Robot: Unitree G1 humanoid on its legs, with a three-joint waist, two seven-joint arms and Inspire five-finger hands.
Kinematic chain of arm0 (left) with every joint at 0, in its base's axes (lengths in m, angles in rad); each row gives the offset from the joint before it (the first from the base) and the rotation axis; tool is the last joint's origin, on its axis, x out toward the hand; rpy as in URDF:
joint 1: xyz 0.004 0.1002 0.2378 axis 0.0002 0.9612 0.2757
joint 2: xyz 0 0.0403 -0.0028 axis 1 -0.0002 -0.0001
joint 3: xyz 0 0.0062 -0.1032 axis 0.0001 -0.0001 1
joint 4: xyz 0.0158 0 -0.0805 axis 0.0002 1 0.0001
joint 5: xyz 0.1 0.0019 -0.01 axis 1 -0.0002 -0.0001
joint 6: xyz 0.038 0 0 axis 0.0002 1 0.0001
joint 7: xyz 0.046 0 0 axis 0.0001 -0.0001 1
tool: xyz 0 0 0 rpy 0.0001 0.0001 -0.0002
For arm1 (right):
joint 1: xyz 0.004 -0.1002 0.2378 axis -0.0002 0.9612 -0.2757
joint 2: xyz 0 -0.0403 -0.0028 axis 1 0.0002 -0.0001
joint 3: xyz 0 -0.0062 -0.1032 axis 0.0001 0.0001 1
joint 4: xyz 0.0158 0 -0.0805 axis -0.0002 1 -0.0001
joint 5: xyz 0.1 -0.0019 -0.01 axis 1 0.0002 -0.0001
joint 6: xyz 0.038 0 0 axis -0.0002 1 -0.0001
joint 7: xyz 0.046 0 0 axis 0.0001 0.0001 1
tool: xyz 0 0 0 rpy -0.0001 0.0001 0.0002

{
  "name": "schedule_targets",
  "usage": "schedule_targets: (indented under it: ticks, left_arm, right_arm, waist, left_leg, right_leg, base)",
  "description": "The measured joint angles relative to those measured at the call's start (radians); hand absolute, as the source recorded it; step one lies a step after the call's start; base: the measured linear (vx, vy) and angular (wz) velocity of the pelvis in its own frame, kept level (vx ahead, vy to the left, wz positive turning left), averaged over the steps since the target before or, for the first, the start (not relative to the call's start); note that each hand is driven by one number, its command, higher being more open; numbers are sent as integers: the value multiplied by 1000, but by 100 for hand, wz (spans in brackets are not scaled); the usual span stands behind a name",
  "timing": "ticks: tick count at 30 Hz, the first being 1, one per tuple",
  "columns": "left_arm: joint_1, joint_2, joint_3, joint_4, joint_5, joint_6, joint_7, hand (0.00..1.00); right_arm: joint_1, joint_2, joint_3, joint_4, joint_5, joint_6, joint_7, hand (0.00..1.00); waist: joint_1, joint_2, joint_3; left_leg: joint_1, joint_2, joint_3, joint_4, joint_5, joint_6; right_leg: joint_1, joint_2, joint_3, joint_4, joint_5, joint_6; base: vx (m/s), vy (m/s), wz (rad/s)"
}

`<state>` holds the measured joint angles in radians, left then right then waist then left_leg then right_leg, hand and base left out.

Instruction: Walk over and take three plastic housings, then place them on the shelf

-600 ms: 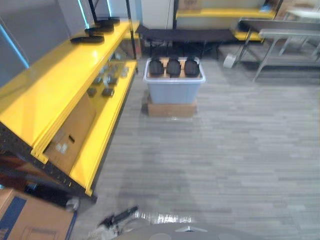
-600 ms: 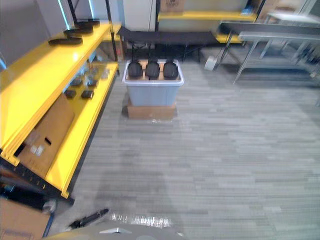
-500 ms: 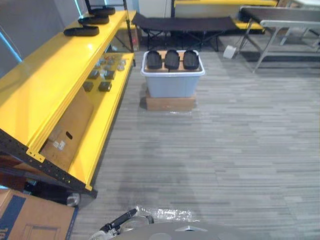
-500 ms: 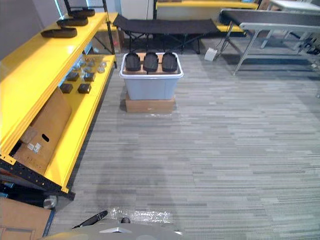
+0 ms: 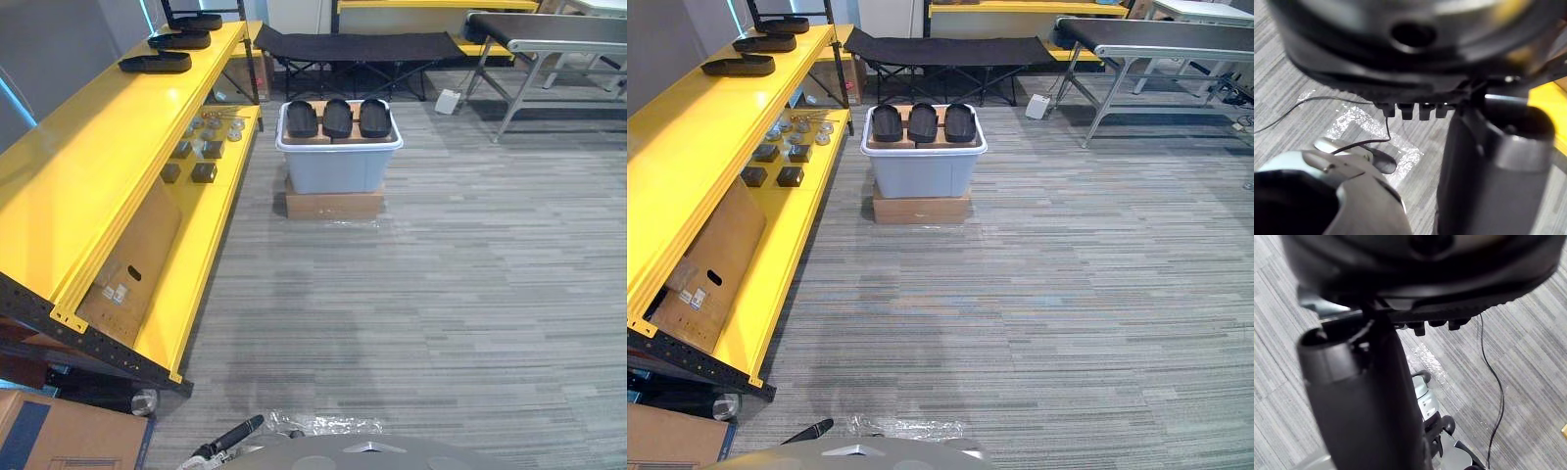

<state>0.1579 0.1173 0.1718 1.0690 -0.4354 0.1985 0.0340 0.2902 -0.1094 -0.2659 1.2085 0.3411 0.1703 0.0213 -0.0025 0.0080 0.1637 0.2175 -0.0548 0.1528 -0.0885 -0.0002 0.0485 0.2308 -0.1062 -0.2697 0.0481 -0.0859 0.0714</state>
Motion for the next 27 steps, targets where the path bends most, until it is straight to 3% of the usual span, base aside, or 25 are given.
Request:
schedule_targets:
  ticks: [15, 17, 19, 20, 21, 22, 23, 24, 27]
  left_arm:
    - [9, 1, -1, 0, -27, 4, -31, 100]
    - [9, 2, -1, -1, -25, 5, -54, 100]
    - [4, 12, -19, -2, -30, 7, -69, 100]
    - [-9, 20, -33, -9, -33, 15, -77, 100]
    - [-28, 17, -36, -8, -38, 25, -77, 100]
    - [-34, 18, -36, -8, -41, 26, -74, 100]
    - [-40, 18, -33, -12, -43, 24, -63, 100]
    - [-44, 15, -30, -21, -42, 24, -50, 100]
    - [-48, 17, -5, -17, -26, 26, -46, 100]
  right_arm:
    - [6, -1, 1, 0, 60, 41, 0, 100]
    - [-3, -1, 0, -3, 60, 38, -1, 100]
    - [-25, -2, 0, -13, 74, 34, -11, 100]
    - [-41, 2, -1, -29, 93, 33, -14, 100]
    - [-69, -2, -11, -42, 111, 22, -15, 100]
    - [-78, 4, -18, -50, 118, 12, -15, 100]
    - [-85, 15, -26, -66, 140, -4, -8, 100]
    - [-78, 20, -26, -84, 141, -10, 2, 100]
    - [-71, 37, -27, -89, 139, -20, 19, 100]
  waist:
    - [-13, 8, 9]
    - [-11, 4, 10]
    - [-10, -7, 11]
    - [-11, -9, 31]
    - [-2, -3, 64]
    - [-3, -4, 77]
    - [-7, 0, 104]
    - [-10, 2, 114]
    - [-18, 5, 110]
  left_leg:
    - [-5, -4, -10, -1, -3, -2]
    - [-28, -10, 3, -1, -9, 6]
    - [-66, -28, 13, 9, -16, 16]
    - [-100, -39, 16, 58, -38, 38]
    - [-125, -38, 23, 112, -69, 50]
    - [-123, -37, 22, 133, -82, 58]
    - [-104, -25, 18, 180, -116, 69]
    - [-98, -3, 13, 219, -147, 72]
    - [-85, 32, -8, 245, -183, 60]
  right_leg:
    - [13, -1, -25, -46, 3, 15]
    - [-44, -19, -27, 17, -12, 13]
    - [-141, -62, -26, 150, -71, 51]
    - [-215, -96, -17, 297, -87, 64]
    - [-329, -136, 4, 523, -66, 68]
    - [-378, -154, 11, 629, -31, 62]
    - [-441, -170, 30, 767, -33, 29]
    - [-465, -159, 25, 784, -56, 6]
    - [-474, -102, 19, 586, -61, 14]
  base:
    - [-39, 34, 2]
    - [50, 44, -10]
    - [109, 54, -4]
    - [98, 55, -3]
    - [67, 51, -4]
    - [47, 57, 0]
    - [93, 61, 11]
    - [118, 55, 12]
    - [193, 16, 18]
